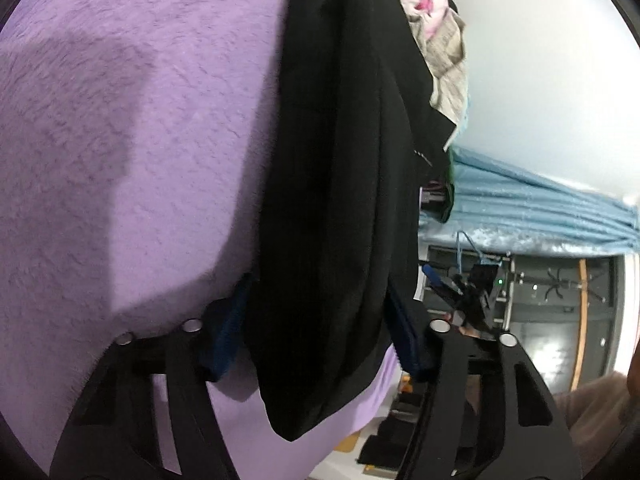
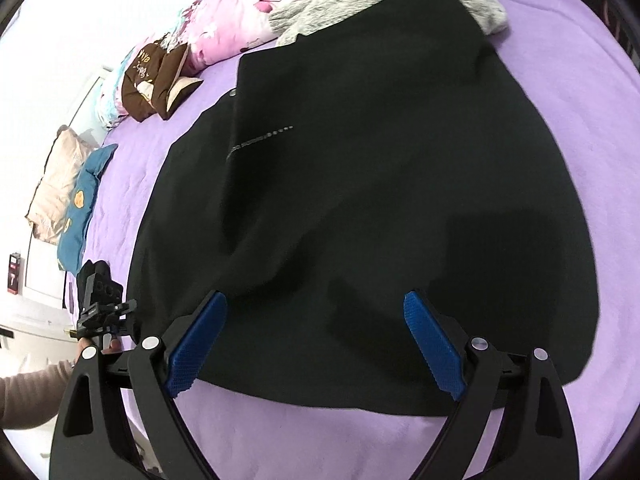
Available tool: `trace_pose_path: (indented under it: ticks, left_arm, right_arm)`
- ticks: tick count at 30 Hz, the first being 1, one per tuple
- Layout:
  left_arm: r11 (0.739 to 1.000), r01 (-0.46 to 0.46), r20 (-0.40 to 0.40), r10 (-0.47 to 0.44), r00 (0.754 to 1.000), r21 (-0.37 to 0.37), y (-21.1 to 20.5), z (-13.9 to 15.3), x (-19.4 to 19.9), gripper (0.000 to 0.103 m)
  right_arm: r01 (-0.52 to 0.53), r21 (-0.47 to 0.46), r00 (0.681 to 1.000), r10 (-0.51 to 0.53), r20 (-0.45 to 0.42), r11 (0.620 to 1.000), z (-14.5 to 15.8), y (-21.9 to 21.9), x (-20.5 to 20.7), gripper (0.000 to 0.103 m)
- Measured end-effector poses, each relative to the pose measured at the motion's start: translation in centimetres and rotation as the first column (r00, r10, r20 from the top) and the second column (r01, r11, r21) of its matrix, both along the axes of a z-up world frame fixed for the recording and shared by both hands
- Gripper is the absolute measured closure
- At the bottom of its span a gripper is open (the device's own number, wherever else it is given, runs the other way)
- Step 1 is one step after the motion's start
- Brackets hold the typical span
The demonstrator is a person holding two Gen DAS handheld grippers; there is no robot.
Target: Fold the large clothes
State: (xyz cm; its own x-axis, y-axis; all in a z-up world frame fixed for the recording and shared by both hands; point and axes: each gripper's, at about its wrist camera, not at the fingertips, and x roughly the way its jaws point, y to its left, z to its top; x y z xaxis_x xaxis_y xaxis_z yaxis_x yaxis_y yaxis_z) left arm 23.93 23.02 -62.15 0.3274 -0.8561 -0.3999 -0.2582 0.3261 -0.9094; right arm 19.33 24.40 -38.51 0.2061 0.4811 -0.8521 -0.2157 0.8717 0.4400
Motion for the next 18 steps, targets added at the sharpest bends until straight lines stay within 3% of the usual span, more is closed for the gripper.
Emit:
trace_pose_path:
  ticks: [9,12,15,18]
  left_arm:
    - [0.997,-0.015,0.026,0.013,1.000,0.074,-0.9,2.4,0.0,0.077]
    - [0.995,-0.040,-0.003,0.040,0.999,0.094,-1.1,2.8,-0.2,0.081]
    - [0.990,-0.065,-0.092,0.076,0.993,0.122,-1.2,2.7,-0.1,0.081]
    - [0.970,-0.035,-0.062,0.051,0.997,0.239,-2.5,5.0,0.5,0.082]
  right_arm:
    - [-0.051,0.031,0.999,0.051,-0.007,0.998,0.4,4.0,0.6,0.014]
    - [-0.078,0.023,0.997,0.078,-0.022,0.997,1.2,6.1,1.5,0.014]
    - [-0.112,0.015,0.992,0.113,-0.060,0.994,2.2,9.2,2.7,0.014]
    - [-0.191,-0.046,0.978,0.186,-0.098,0.981,3.2,13.3,4.0,0.012]
